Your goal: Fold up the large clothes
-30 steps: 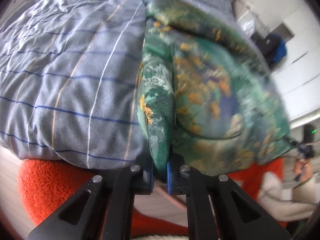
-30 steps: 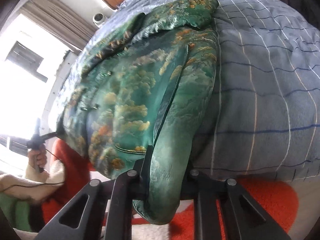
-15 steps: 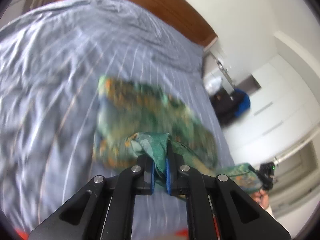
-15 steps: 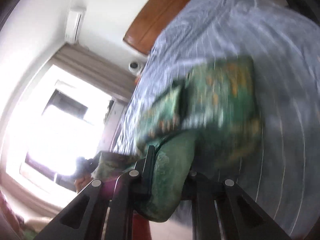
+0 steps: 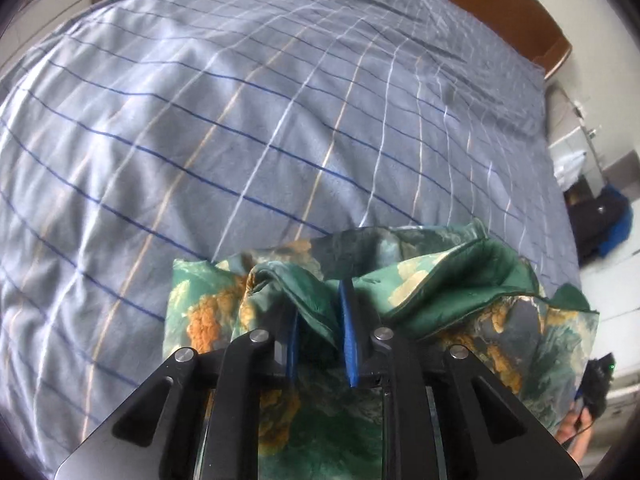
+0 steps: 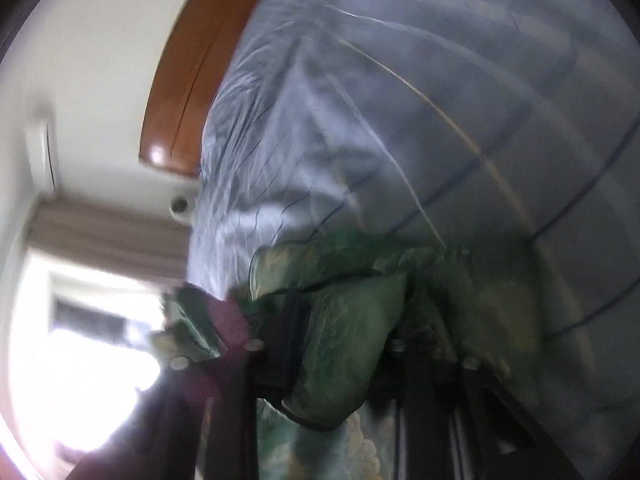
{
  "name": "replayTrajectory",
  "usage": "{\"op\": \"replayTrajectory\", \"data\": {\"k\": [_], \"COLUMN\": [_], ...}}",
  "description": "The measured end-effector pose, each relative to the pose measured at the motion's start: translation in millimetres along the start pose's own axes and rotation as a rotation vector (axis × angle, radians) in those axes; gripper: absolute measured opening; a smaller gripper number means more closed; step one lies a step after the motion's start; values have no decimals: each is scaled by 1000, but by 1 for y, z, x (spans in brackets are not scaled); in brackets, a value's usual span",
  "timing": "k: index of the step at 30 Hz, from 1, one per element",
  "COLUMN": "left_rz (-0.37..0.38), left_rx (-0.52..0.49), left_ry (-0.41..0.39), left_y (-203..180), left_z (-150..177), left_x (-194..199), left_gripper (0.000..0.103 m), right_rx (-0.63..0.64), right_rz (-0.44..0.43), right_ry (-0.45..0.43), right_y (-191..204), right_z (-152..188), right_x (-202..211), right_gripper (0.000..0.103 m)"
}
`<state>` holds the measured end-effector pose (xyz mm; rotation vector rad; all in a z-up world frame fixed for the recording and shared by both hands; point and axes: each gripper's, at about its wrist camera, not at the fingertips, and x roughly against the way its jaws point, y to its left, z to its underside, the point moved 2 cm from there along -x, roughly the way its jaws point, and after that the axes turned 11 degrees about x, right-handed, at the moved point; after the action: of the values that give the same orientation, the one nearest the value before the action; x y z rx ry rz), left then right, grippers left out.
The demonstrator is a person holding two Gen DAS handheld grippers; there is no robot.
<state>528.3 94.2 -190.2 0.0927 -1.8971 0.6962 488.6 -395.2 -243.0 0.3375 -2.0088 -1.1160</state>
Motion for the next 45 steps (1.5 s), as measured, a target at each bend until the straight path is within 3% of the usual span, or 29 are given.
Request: {"op": "replayTrajectory", "data": {"k": [1, 4, 5, 6, 7, 9, 10, 12, 13, 14, 16, 19, 21, 22, 24, 25, 26, 27, 29, 32, 36, 40, 42, 43, 45], "left_rz": [42, 191, 212, 215, 206, 199, 202, 195, 152, 135, 186, 232, 211, 203, 182, 165, 150, 133, 89, -4, -168, -118, -70, -52, -42], "left_rx": [16, 88, 99, 98, 88, 61, 50, 53, 66, 75, 90, 111, 70, 38, -55, -102, -139, -190, -291, -417, -450, -318, -250, -227, -186], "left_ry": [4, 39, 49, 58, 60, 66, 71, 66, 12, -33, -72, -71, -81, -79, -66, -61, -58, -56, -69, -163, -252, -205, -161, -137, -123], "left_y": [4, 19, 22, 23, 21, 14, 11, 7, 8, 9, 10, 13, 11, 10, 6, 4, 4, 2, -2, -7, -3, 27, 40, 43, 45], "left_z": [-3, -18, -21, -25, -27, -27, -25, -25, -26, -27, -30, -25, -10, 0, 32, 50, 65, 82, 113, 138, 128, 105, 96, 93, 92], "left_x": [4, 26, 33, 37, 43, 49, 51, 54, 60, 64, 75, 86, 93, 95, 99, 100, 100, 100, 99, 94, 64, 39, 29, 26, 32], "left_gripper": [21, 25, 25, 26, 27, 31, 39, 72, 93, 96, 96, 96, 96, 96, 96, 96, 96, 96, 96, 96, 97, 103, 103, 103, 103], "right_rx": [-62, -123, -107, -85, -63, -35, -20, 65, 119, 191, 373, 509, 500, 486, 507, 537, 549, 513, 457, 455, 609, 711, 696, 669, 613], "right_rz": [-59, -161, -158, -130, -85, 6, 44, 108, 124, 133, 83, -109, -235, -268, -219, -148, -35, 11, 79, 130, 119, 116, 192, 278, 309], "right_ry": [-27, -45, -74, -116, -167, -275, -294, -287, -266, -226, -94, 155, 319, 404, 478, 475, 430, 389, 287, 198, 166, 147, 114, 120, 157], "right_y": [-8, -15, -12, -8, -4, 3, 7, 30, 43, 61, 110, 166, 188, 197, 200, 197, 186, 177, 165, 169, 198, 187, 153, 122, 84], "right_z": [0, -12, -20, -24, -31, -42, -43, -40, -35, -27, 4, 68, 110, 131, 153, 154, 145, 135, 115, 101, 103, 128, 131, 129, 123], "right_x": [2, 21, 38, 54, 70, 109, 122, 136, 135, 130, 103, 48, 4, -26, -77, -98, -126, -137, -143, -129, -86, -13, 16, 25, 33], "right_gripper": [27, 44, 61, 84, 93, 97, 97, 97, 97, 97, 97, 97, 94, 93, 83, 79, 64, 48, 29, 28, 45, 49, 58, 58, 25]}}
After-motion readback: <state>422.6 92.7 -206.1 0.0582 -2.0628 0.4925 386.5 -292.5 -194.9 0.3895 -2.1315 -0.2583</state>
